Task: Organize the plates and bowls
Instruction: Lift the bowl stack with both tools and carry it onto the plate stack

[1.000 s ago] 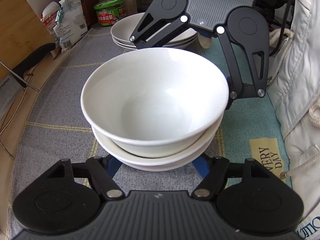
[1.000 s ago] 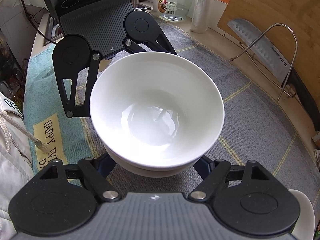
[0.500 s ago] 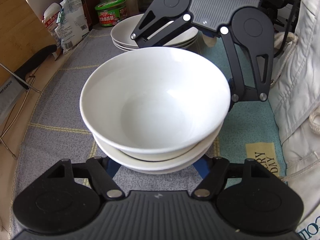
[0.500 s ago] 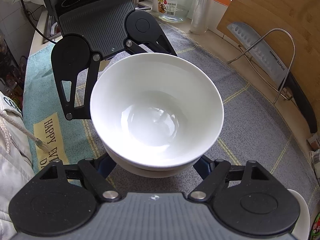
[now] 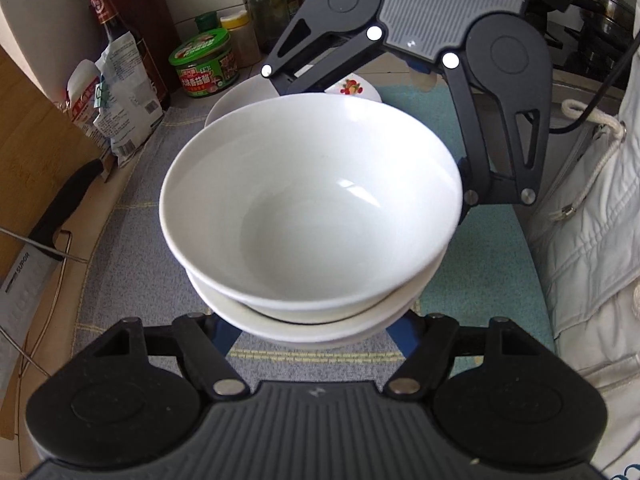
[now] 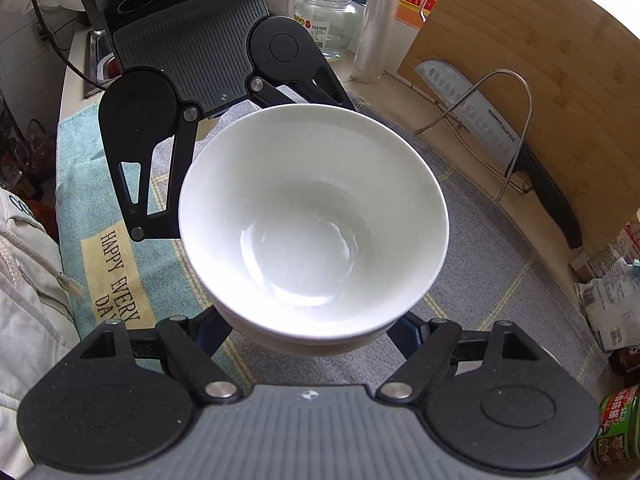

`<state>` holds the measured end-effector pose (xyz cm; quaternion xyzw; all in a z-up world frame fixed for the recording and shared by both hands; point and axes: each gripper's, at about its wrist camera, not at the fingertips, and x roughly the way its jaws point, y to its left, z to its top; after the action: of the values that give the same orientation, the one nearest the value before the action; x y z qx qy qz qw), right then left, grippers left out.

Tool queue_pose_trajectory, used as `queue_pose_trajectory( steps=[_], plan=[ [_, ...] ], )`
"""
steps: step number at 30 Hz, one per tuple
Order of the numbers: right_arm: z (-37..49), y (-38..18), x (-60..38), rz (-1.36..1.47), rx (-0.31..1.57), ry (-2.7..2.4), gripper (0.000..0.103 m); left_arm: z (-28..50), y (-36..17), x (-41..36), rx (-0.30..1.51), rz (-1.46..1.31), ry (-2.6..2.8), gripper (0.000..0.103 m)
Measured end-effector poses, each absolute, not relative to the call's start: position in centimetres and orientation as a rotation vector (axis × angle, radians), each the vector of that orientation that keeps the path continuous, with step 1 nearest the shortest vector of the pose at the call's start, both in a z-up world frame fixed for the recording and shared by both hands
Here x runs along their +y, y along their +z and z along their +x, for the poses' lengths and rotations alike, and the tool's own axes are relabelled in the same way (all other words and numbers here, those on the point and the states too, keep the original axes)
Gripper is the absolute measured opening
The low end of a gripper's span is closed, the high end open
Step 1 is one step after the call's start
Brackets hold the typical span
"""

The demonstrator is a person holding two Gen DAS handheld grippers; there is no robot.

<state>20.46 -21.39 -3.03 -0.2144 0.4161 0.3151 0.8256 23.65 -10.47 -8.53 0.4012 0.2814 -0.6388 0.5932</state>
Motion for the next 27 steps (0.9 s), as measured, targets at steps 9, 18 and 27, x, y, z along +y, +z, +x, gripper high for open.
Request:
queue_pose_trajectory(
  steps=[9,18,27],
  plan=[
    [18.6,-1.6,-26.5,-0.424,0.892,0.568,0.086,23.3,-7.5,-16.3,0.583,0.981,-1.555,0.074],
    [18.4,-1.6,-32.6,-0.402,0.916,0.457,0.086,24.1,-7.9,-22.9,0.507,1.018,-1.608,0.074],
    [19.5,-3.5,-35.8,-0.388,0.954,0.415,0.086,25.2,-9.9,-26.6,0.528,1.032,-1.631,0.074]
  ],
)
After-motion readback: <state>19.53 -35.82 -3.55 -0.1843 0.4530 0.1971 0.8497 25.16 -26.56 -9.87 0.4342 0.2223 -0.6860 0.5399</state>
